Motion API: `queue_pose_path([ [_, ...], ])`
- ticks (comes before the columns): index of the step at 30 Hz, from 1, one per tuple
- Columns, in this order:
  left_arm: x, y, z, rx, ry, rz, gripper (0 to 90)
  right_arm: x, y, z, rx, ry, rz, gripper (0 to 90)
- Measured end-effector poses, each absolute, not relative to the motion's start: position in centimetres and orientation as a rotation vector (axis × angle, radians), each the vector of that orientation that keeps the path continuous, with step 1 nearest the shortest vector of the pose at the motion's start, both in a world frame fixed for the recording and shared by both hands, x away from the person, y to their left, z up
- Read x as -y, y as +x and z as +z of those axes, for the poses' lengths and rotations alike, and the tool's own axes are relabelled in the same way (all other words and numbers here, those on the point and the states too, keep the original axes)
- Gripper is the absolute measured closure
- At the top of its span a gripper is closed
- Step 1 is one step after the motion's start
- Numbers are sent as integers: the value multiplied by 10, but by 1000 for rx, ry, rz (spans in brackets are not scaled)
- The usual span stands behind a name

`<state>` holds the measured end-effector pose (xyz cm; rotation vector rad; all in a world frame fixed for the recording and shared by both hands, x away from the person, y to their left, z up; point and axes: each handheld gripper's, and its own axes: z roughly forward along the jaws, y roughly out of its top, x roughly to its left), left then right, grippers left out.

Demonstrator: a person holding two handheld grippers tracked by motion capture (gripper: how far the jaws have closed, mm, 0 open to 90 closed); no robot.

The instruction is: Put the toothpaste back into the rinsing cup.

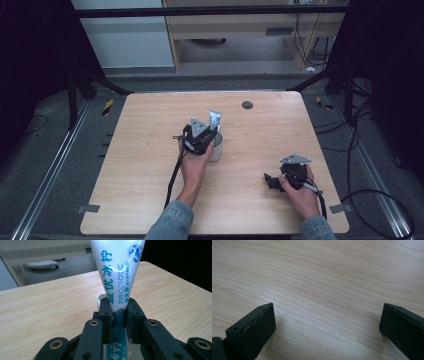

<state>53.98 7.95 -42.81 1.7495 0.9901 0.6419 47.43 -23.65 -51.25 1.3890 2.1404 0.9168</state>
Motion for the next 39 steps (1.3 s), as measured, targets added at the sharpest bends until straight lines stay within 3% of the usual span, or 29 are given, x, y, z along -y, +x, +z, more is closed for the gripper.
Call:
queue_pose_path([
  [39,-79,539,-421,-1004,1781,626,728,237,474,-513,-2142,1386,915,6],
])
